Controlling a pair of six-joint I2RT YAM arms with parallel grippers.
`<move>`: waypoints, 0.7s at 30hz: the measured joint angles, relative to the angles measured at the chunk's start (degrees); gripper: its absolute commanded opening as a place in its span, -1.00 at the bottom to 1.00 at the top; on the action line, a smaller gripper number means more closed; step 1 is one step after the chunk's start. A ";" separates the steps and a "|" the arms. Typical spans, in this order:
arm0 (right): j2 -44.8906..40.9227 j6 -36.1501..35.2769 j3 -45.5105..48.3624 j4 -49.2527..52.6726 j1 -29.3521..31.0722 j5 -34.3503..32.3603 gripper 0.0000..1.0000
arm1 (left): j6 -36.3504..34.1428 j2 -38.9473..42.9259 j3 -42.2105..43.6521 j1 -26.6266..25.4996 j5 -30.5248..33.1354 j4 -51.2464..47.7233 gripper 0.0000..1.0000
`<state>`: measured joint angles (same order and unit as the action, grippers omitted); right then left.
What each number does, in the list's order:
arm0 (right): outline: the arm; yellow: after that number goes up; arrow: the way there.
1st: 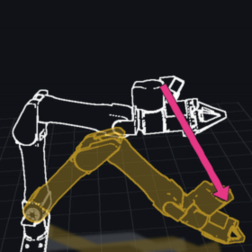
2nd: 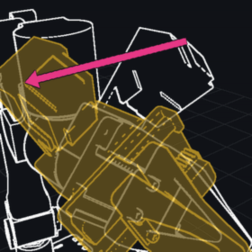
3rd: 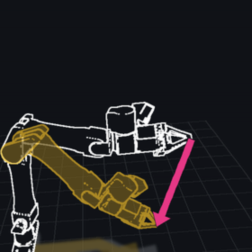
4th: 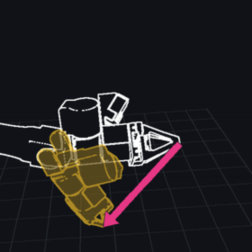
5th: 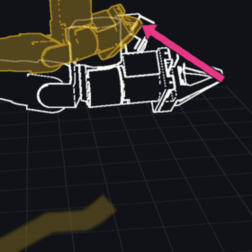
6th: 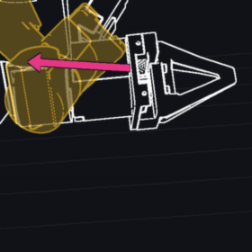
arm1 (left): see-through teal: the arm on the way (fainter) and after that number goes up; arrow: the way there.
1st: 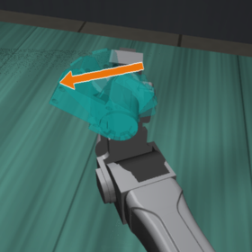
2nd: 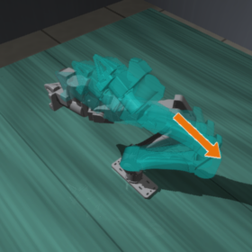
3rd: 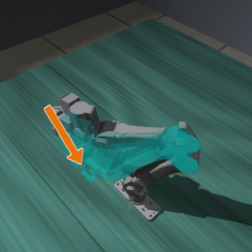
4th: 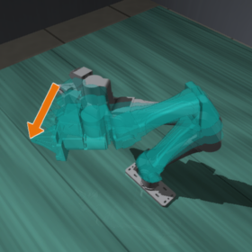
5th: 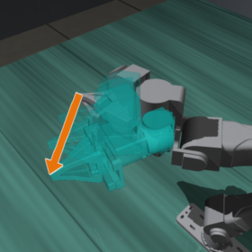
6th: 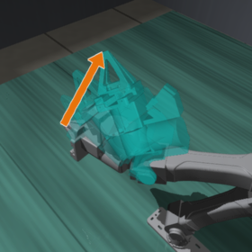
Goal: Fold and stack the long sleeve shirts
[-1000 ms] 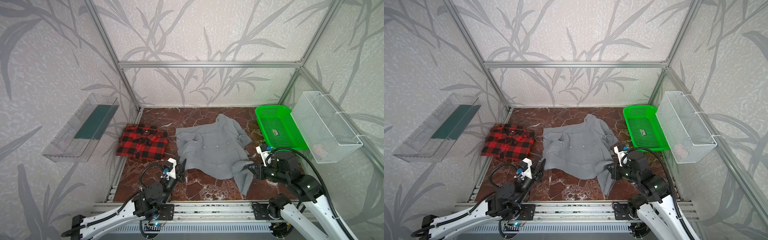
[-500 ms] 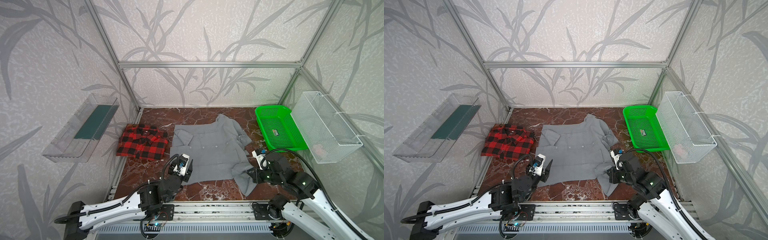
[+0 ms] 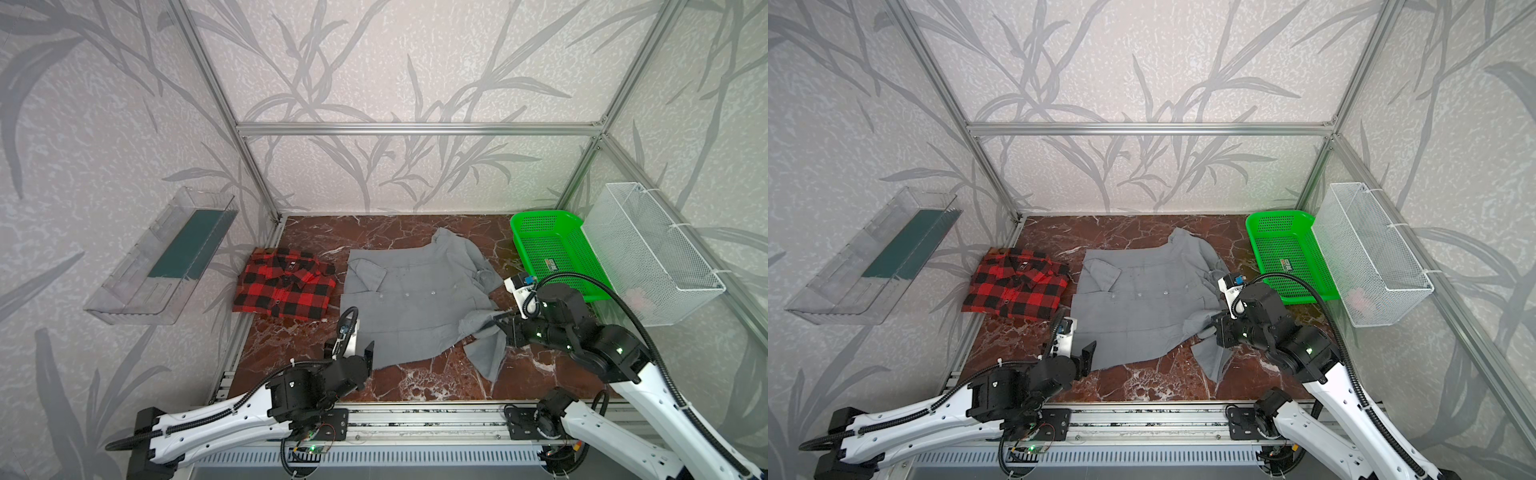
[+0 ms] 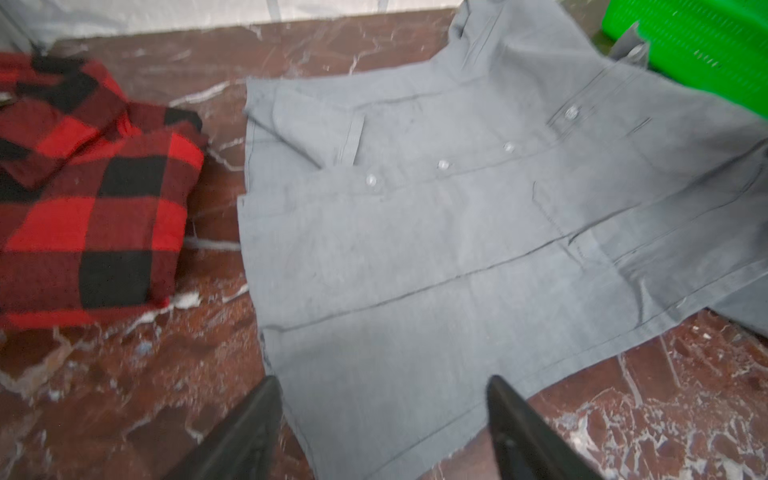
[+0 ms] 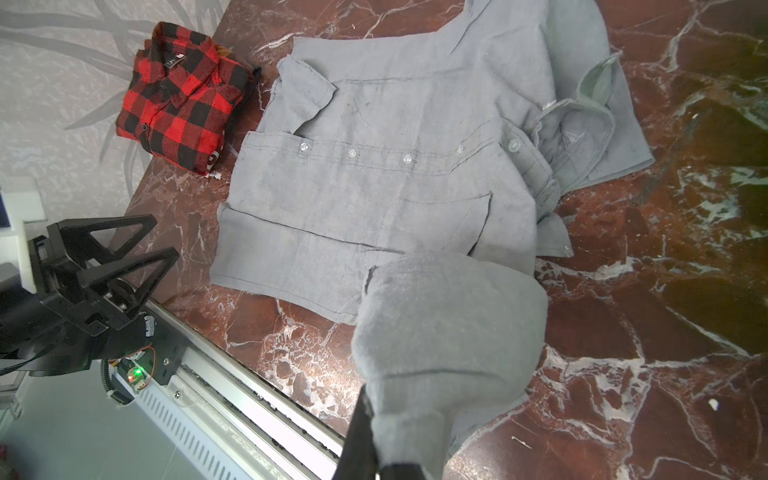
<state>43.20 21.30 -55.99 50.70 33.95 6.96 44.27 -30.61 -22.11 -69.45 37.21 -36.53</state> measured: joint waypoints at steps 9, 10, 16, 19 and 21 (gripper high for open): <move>0.63 -1.95 -5.73 0.37 0.00 -1.05 -1.00 | 19.34 -1.20 3.34 0.00 -7.43 -7.28 0.81; 0.83 -2.12 -6.29 0.50 0.00 -1.09 -1.00 | 20.90 -0.33 4.37 0.00 -8.00 -7.80 0.82; 1.14 -2.69 -8.00 0.61 0.00 -1.07 -1.00 | 28.00 3.61 10.60 0.00 -11.39 -8.35 0.82; 1.18 -2.62 -8.02 0.61 0.00 -0.70 -1.00 | 29.46 4.26 10.67 0.02 -11.41 -7.76 0.82; 1.29 -2.51 -8.02 0.57 0.00 -0.39 -1.00 | 29.92 4.17 10.86 0.02 -11.41 -6.88 0.83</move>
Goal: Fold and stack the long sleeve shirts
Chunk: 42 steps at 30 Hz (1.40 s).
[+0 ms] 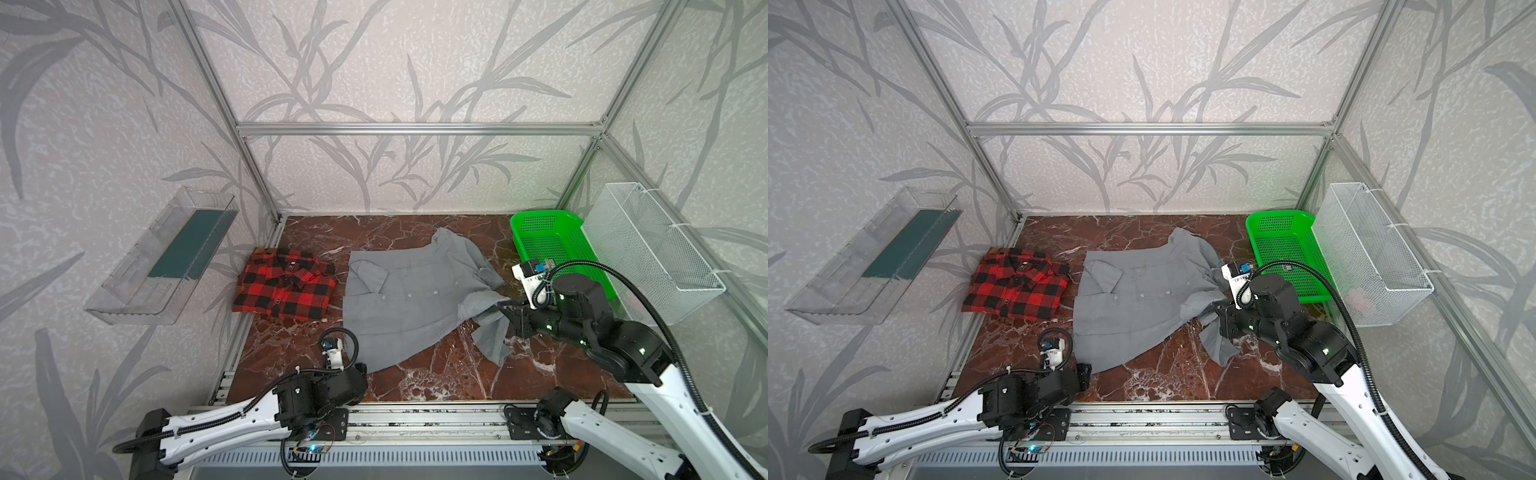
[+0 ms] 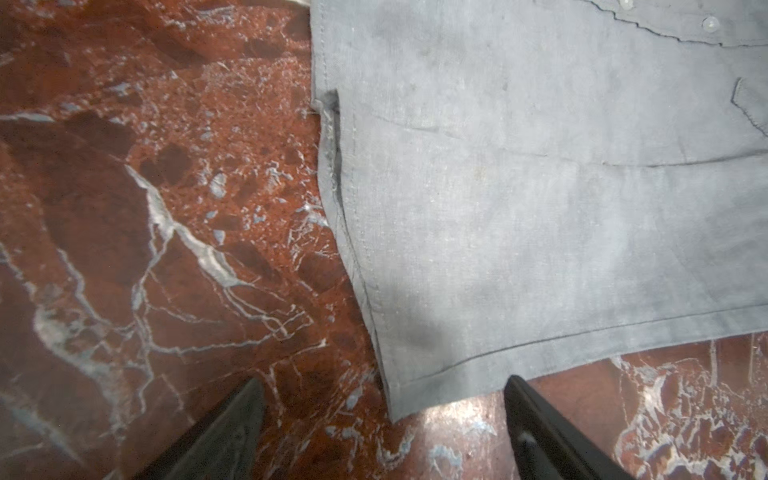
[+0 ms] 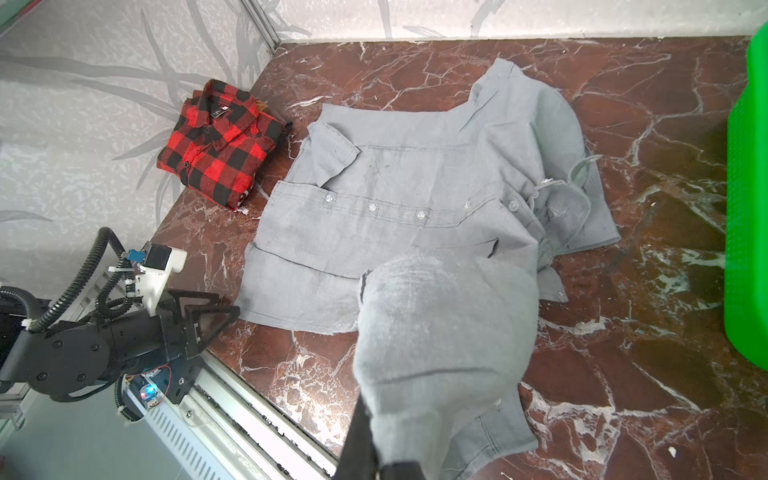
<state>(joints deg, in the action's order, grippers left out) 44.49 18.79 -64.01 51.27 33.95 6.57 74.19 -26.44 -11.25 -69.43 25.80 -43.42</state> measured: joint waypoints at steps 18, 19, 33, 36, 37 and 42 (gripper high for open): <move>0.17 0.83 -2.75 -0.35 0.00 2.08 -1.00 | -2.23 -12.22 1.92 4.02 -7.41 19.06 -1.00; 0.15 0.81 -3.10 -0.33 0.00 2.03 -1.00 | -2.62 -12.13 1.84 4.81 -8.11 19.21 -1.00; 6.80 -9.25 -40.28 11.32 0.00 0.39 -1.00 | -23.87 -18.45 -48.81 16.41 -9.99 -0.55 -1.00; 10.27 -10.97 -54.77 15.43 0.00 2.78 -1.00 | -27.02 -20.61 -62.20 16.41 -8.79 -3.26 -1.00; 11.93 -11.43 -60.50 17.62 0.00 3.93 -1.00 | -27.80 -21.09 -65.92 16.41 -8.55 -4.28 -1.00; 20.31 -11.23 -83.41 24.28 0.55 7.96 -1.00 | -30.75 -24.52 -84.59 16.41 -6.97 -11.82 -1.00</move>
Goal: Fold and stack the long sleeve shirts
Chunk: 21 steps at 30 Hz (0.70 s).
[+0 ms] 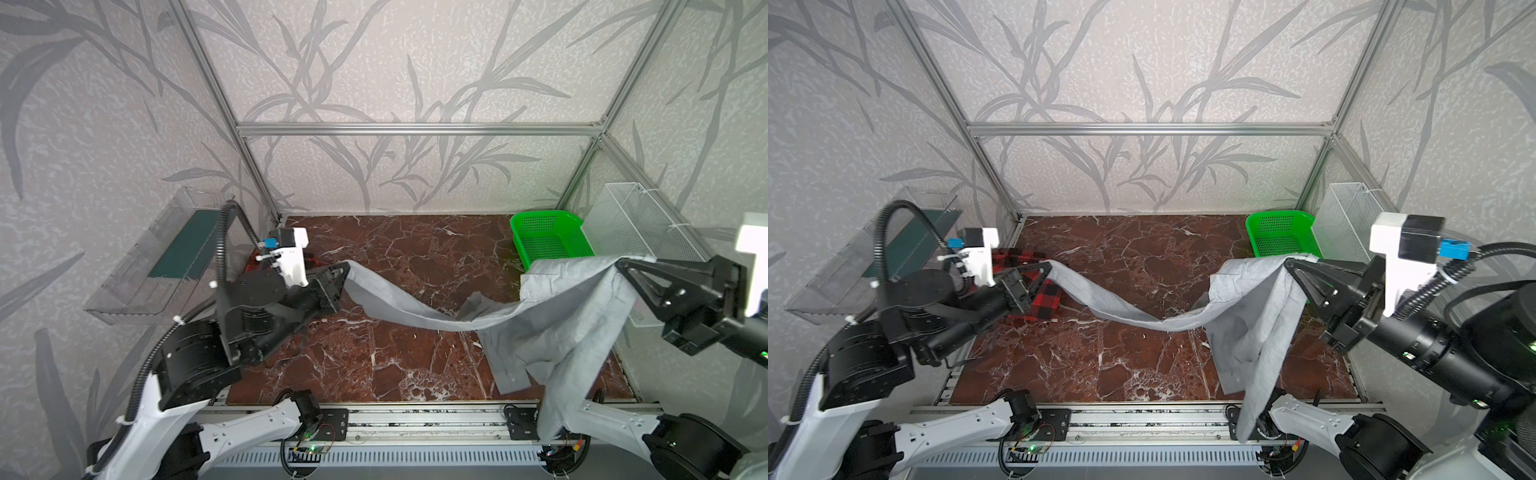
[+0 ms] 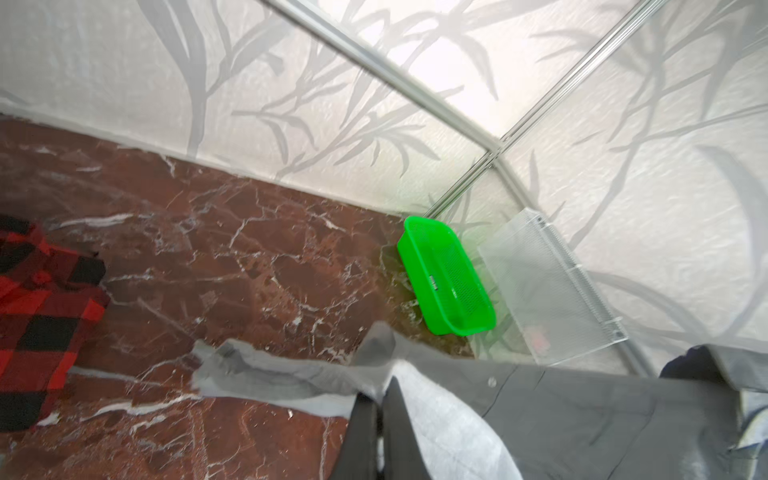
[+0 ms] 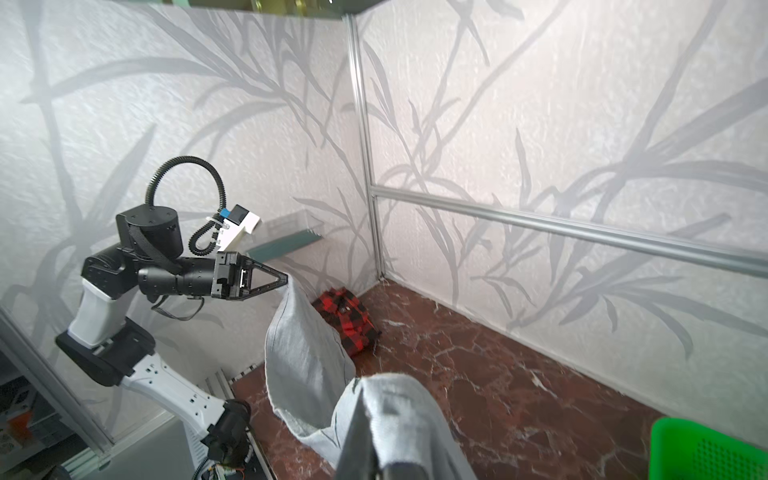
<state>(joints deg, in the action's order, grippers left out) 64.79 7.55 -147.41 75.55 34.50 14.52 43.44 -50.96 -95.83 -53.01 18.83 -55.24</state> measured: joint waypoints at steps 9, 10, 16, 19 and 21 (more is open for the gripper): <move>8.98 0.35 -11.54 -0.33 0.11 0.00 -1.00 | -9.07 -7.93 -19.45 0.00 8.55 -2.58 -1.00; 11.02 -0.26 -12.07 -0.37 0.11 -1.46 -1.00 | -10.69 -9.55 -19.98 0.04 9.90 -2.08 -1.00; 23.23 1.03 -8.39 -5.07 -11.80 0.68 -1.00 | -18.58 -20.83 -19.91 4.28 14.91 2.71 -1.00; 27.06 6.08 1.64 -11.50 -22.82 6.86 -1.00 | -18.53 -26.29 -19.02 11.65 12.63 3.37 -1.00; 30.03 8.39 6.05 -14.27 -26.47 8.74 -1.00 | -17.68 -28.98 -16.98 17.46 10.49 3.76 -1.00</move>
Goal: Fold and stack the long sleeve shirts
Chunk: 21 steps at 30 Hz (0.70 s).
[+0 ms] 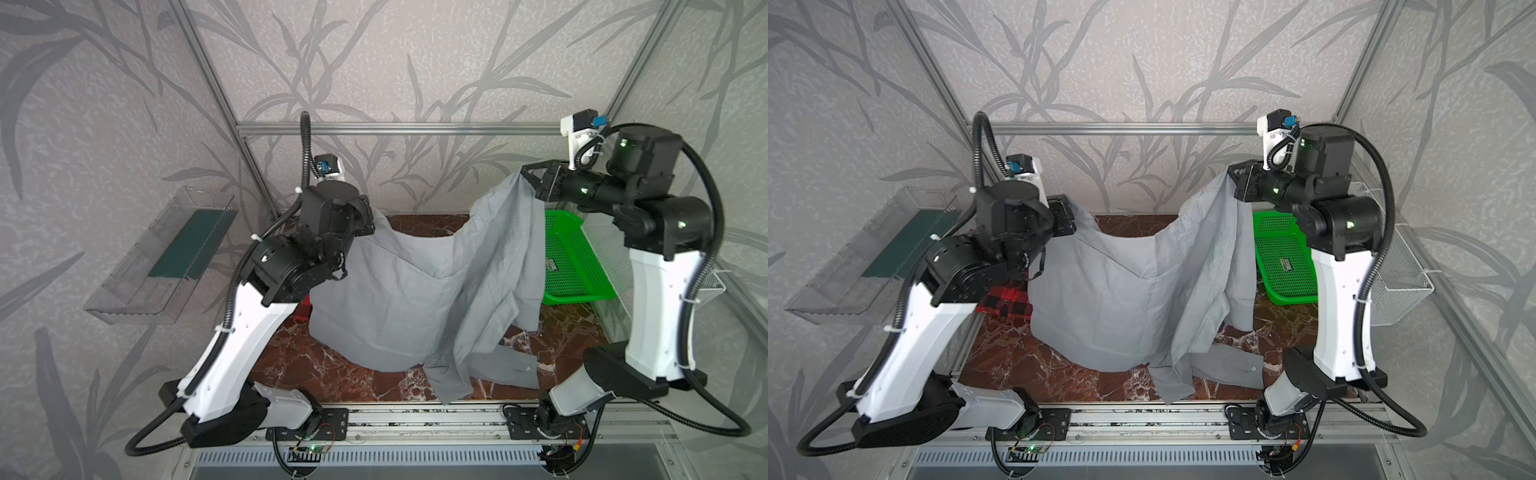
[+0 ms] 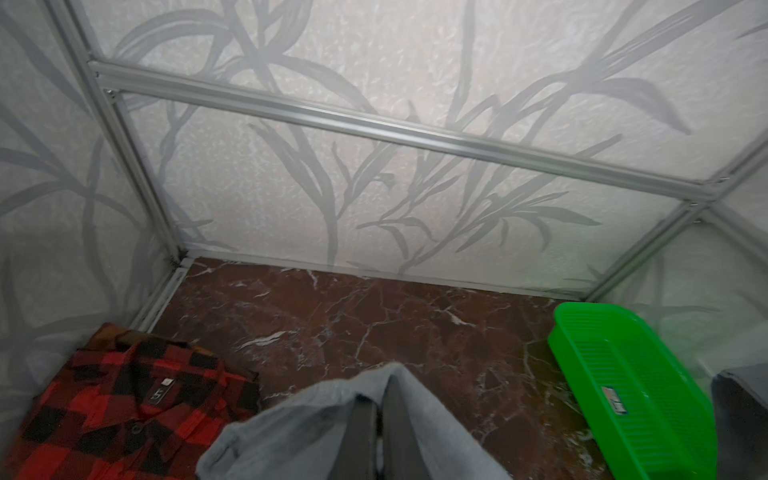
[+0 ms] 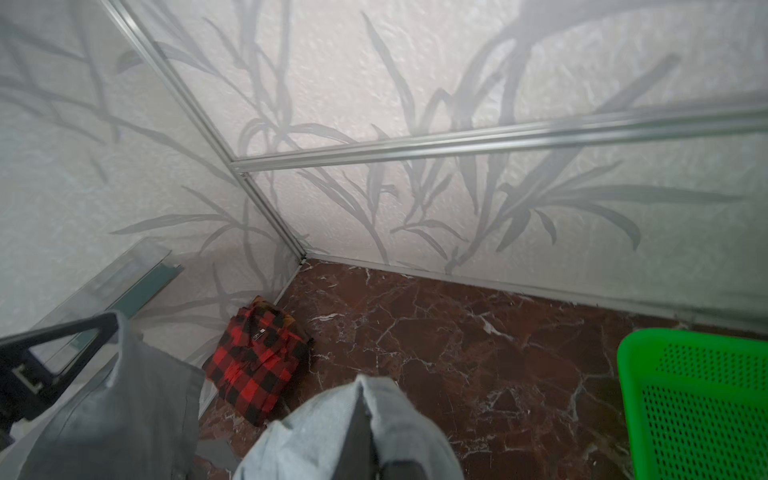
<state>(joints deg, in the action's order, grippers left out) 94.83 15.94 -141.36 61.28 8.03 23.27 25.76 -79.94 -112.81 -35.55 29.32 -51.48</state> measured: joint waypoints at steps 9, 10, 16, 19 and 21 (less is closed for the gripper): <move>22.14 3.78 -4.70 -4.57 -3.15 3.39 -1.00 | 5.03 -17.81 0.22 15.61 -8.68 1.53 -1.00; 25.46 3.91 -6.64 -4.61 -3.15 3.37 -1.00 | 5.33 -20.57 -0.92 16.06 -9.27 1.60 -1.00; 45.57 4.24 -23.12 -3.10 -3.21 2.03 -0.89 | 5.92 -42.69 -20.17 17.84 -11.91 -1.95 -1.00; 49.79 4.28 -23.43 -3.17 -3.37 0.37 -0.72 | 6.29 -49.55 -25.49 18.71 -13.49 -2.36 -1.00; 50.01 4.11 -20.39 -4.55 -3.45 -0.74 -0.39 | 7.02 -51.67 -25.64 19.80 -15.63 -2.91 -1.00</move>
<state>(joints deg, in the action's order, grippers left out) 144.84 20.05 -161.75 56.73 4.58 22.52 32.77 -131.61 -138.45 -15.75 13.69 -54.39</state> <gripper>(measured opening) 0.193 0.048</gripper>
